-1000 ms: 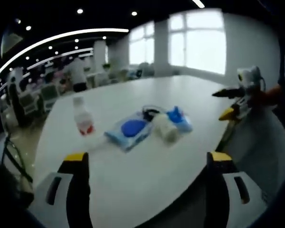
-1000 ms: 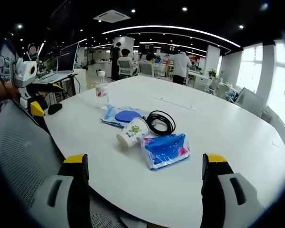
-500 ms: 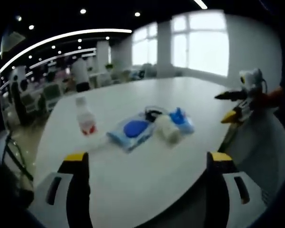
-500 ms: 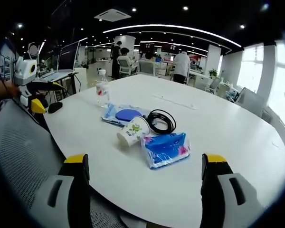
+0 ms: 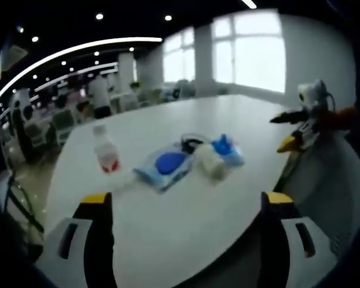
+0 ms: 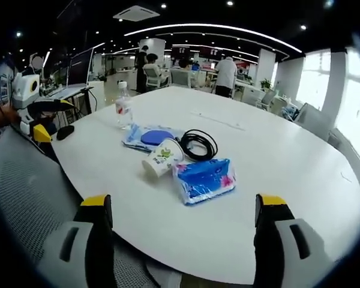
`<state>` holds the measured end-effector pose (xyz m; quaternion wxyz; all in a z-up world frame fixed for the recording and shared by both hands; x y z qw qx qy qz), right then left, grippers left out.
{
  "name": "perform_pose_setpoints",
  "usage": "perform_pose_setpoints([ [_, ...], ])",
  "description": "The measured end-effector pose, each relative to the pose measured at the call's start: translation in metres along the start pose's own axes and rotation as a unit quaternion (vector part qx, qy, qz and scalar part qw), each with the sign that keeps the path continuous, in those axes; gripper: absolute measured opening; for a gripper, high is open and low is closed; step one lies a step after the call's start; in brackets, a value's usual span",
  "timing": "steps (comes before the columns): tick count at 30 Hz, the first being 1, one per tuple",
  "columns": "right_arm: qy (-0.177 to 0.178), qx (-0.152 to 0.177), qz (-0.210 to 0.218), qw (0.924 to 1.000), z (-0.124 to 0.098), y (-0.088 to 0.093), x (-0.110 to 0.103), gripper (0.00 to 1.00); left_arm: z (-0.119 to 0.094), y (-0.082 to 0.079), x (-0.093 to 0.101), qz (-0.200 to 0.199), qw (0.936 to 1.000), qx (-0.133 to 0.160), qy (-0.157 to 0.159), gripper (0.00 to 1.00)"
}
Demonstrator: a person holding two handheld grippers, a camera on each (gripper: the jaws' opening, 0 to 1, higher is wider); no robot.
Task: Arrange the tabletop items into an orderly group along one side of the table until the central work area is clear of visible clutter.
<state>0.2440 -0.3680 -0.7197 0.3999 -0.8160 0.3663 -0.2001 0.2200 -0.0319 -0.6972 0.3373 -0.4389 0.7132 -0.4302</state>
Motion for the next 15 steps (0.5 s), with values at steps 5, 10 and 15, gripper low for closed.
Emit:
perform_pose_setpoints([
  [5,-0.003,-0.01,0.003,0.9999,-0.001,-0.01,0.007,0.97,0.0,0.001,0.0,0.002,1.0,-0.003,-0.002,1.0],
  [10,-0.006,-0.012,-0.015,0.9998,-0.002,-0.027,0.014,0.96,0.001,0.001,-0.002,0.0,1.0,-0.003,-0.006,1.0],
  [15,-0.021,-0.014,-0.011,0.9996,0.001,-0.04,0.023,0.92,0.002,0.003,-0.007,-0.007,0.9999,0.0,-0.01,1.0],
])
Point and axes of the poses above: the point that each gripper's makers call its tool centre point, and the gripper's own axes: z roughly forward along the fingers, x roughly to its right, y roughly out of its underside, the point moved 6 cm from there along -z, roughly backward along the fingers, and after that the axes turned 12 degrees about -y, right-handed, at the moved point
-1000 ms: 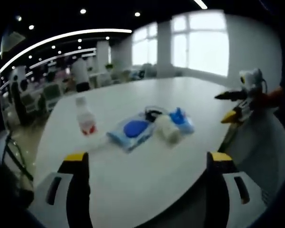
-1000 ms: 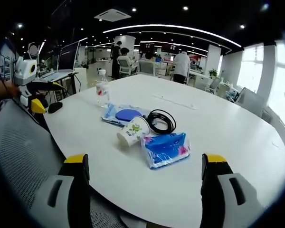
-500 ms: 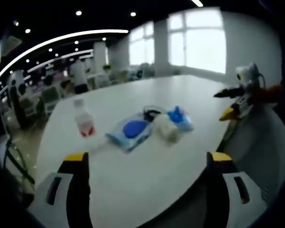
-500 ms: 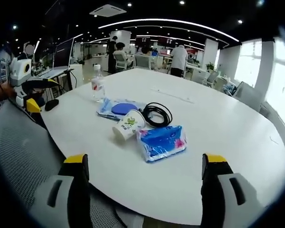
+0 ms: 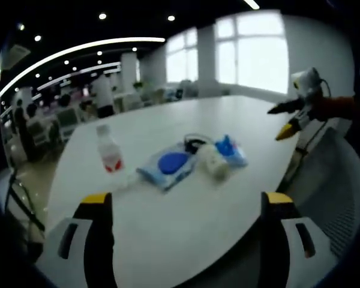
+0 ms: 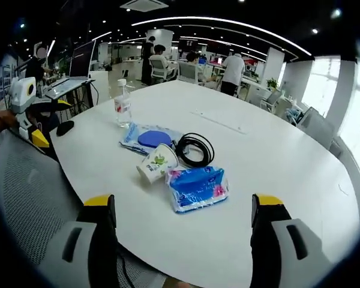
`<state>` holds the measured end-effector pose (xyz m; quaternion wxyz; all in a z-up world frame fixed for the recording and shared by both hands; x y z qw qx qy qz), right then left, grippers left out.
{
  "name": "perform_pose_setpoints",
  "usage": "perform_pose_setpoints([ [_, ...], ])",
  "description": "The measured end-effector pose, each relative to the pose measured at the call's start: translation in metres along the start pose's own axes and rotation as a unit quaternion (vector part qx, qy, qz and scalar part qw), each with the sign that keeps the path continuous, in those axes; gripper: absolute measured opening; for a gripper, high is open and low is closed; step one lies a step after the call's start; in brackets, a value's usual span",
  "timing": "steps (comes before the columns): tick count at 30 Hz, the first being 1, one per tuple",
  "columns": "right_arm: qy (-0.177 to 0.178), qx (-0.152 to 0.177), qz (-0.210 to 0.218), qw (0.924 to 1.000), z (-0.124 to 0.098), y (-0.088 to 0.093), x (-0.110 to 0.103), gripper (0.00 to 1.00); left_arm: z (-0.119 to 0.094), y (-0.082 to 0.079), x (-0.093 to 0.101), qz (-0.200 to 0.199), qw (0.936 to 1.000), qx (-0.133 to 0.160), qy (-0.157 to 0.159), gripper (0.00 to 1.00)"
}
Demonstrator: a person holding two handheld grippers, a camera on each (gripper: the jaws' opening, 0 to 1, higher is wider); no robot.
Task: Arrange the tabletop items into an orderly group along one side of the table until the central work area is clear of visible clutter.
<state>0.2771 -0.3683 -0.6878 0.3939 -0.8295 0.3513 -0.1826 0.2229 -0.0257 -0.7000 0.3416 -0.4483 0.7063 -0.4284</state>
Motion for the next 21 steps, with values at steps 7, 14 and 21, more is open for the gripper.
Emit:
perform_pose_setpoints([
  [7,0.009,0.015,-0.011,0.9998,0.008,-0.015,0.017,0.9,0.001,0.002,-0.002,-0.006,1.0,0.001,-0.001,1.0],
  [14,0.007,0.011,-0.005,0.9999,0.017,-0.022,0.037,0.89,0.001,0.004,-0.005,-0.001,1.0,-0.002,-0.006,1.0],
  [21,0.016,0.025,-0.013,0.9995,0.025,-0.04,0.056,0.89,0.001,0.005,-0.007,0.0,0.9999,-0.002,-0.01,1.0],
])
Point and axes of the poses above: the point that each gripper's makers call its tool centre point, and the gripper's own axes: z roughly forward along the fingers, x roughly to its right, y roughly out of its underside, the point moved 6 cm from there along -z, roughly backward along the fingers, and after that the axes turned 12 degrees about -y, right-handed, at the moved point
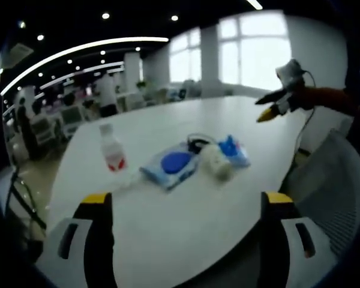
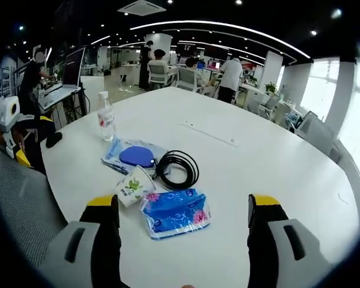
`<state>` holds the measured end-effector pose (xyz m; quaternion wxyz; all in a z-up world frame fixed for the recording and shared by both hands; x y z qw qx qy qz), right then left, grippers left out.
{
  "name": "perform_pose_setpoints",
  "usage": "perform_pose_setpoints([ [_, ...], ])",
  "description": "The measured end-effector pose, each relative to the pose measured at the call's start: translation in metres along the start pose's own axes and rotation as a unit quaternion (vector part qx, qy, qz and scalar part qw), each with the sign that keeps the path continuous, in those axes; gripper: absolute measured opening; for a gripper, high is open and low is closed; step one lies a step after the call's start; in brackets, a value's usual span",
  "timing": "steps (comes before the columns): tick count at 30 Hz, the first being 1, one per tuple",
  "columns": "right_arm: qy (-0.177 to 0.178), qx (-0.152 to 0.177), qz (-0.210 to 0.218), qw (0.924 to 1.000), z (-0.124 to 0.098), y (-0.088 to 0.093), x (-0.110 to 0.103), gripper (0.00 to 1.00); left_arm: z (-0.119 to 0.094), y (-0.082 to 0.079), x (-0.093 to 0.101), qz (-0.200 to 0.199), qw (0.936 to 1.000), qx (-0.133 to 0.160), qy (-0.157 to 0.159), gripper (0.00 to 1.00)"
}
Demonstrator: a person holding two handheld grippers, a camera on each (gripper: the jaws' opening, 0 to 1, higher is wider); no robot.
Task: Arrange the tabletop items into an orderly group along one side of the table until the central work area is clear of visible clutter.
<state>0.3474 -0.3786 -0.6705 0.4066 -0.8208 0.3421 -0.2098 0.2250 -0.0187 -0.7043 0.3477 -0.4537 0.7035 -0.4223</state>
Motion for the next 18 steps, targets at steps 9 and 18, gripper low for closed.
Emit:
perform_pose_setpoints([
  [9,0.0,0.012,-0.006,0.9999,0.016,-0.013,0.018,0.86,0.0,-0.001,0.001,0.003,1.0,-0.003,0.0,1.0],
  [18,-0.005,-0.003,-0.036,0.9993,0.036,-0.017,0.026,0.86,0.0,-0.001,0.0,0.005,1.0,-0.007,-0.004,1.0],
])
Point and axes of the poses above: the point that each gripper's makers call its tool centre point, and the gripper's own axes: z roughly forward along the fingers, x roughly to its right, y roughly out of its underside, the point moved 6 cm from there along -z, roughly backward along the fingers, and after that the axes turned 12 degrees about -y, right-handed, at the moved point
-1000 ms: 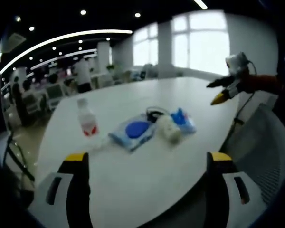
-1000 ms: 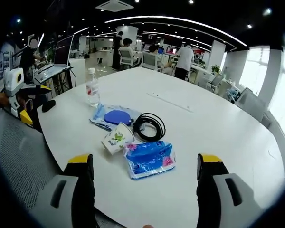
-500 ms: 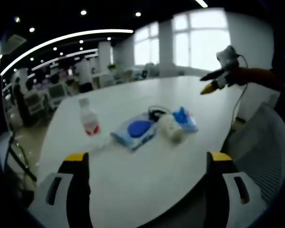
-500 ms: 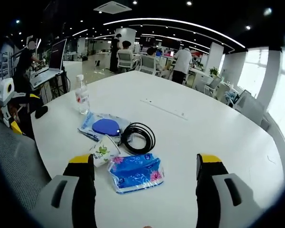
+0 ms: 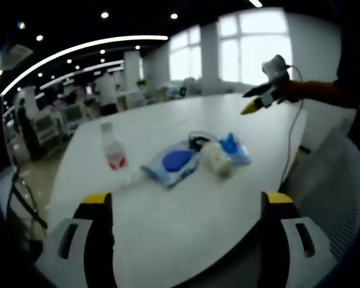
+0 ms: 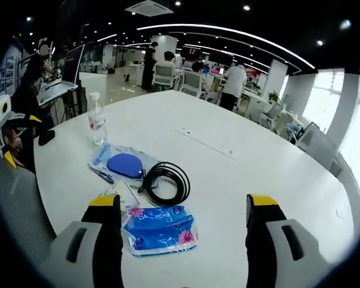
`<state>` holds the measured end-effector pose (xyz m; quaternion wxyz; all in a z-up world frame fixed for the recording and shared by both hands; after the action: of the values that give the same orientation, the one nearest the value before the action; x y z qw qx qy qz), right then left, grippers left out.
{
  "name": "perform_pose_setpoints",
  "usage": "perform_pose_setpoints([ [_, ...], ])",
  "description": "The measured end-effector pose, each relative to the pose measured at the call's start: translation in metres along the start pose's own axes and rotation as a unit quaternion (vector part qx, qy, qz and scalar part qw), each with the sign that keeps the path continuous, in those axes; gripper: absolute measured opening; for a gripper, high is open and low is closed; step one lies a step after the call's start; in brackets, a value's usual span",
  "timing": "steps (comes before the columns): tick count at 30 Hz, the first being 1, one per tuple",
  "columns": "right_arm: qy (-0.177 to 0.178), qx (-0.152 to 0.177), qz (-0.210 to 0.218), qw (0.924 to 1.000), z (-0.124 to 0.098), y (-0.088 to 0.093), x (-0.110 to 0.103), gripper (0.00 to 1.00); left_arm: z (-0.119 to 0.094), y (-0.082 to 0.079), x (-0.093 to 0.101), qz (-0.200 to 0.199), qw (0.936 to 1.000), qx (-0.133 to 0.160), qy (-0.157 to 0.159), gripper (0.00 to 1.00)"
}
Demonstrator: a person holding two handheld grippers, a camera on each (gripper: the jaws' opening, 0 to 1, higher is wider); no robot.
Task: Arrange the tabletop items into an orderly group along one side of the table until the central work area is clear of visible clutter.
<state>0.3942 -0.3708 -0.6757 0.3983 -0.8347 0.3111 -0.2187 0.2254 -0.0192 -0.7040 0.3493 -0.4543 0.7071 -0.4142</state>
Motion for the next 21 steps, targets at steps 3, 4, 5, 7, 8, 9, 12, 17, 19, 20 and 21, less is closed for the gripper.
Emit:
perform_pose_setpoints([
  [3,-0.008,-0.003,-0.005,1.0,0.007,-0.003,0.002,0.85,0.0,-0.002,0.001,-0.007,1.0,0.004,0.004,1.0],
  [4,-0.009,-0.004,-0.008,0.9999,0.009,-0.005,0.003,0.85,0.0,-0.002,0.001,-0.007,1.0,0.004,0.004,1.0],
  [5,-0.009,-0.004,-0.01,0.9999,0.011,-0.006,0.004,0.85,0.0,-0.002,0.001,-0.006,1.0,0.003,0.004,1.0],
  [7,-0.011,-0.001,-0.015,0.9998,0.015,-0.01,0.005,0.84,0.0,-0.001,0.001,-0.006,1.0,0.003,0.004,1.0],
  [8,-0.011,-0.001,-0.016,0.9998,0.017,-0.011,0.006,0.83,0.0,-0.002,0.001,-0.006,1.0,0.003,0.004,1.0],
  [9,-0.011,0.0,-0.018,0.9998,0.019,-0.012,0.006,0.83,-0.001,-0.001,0.001,-0.005,1.0,0.002,0.003,1.0],
  [12,-0.004,0.004,-0.027,0.9996,0.025,-0.015,0.008,0.81,-0.001,-0.001,0.001,-0.005,1.0,0.002,0.003,1.0],
  [17,-0.007,0.005,-0.032,0.9994,0.033,-0.019,0.009,0.8,0.0,-0.001,0.001,-0.01,0.9999,0.003,0.007,1.0],
  [19,-0.009,0.004,-0.033,0.9994,0.037,-0.02,0.01,0.8,0.0,-0.001,0.002,-0.008,0.9999,0.002,0.007,1.0],
  [20,-0.009,0.003,-0.035,0.9993,0.039,-0.02,0.011,0.8,0.0,0.0,0.002,-0.007,1.0,0.002,0.007,1.0],
  [21,-0.009,0.003,-0.035,0.9993,0.04,-0.02,0.011,0.8,0.0,0.0,0.002,-0.007,1.0,0.001,0.007,1.0],
])
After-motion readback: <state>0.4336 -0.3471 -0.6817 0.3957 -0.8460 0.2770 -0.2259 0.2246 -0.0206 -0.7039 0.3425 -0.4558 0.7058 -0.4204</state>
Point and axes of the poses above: the point that each gripper's makers call its tool centre point, and the gripper's own axes: z roughly forward along the fingers, x roughly to its right, y roughly out of its underside, the point moved 6 cm from there along -z, roughly backward along the fingers, and after that the axes turned 12 degrees about -y, right-handed, at the moved point
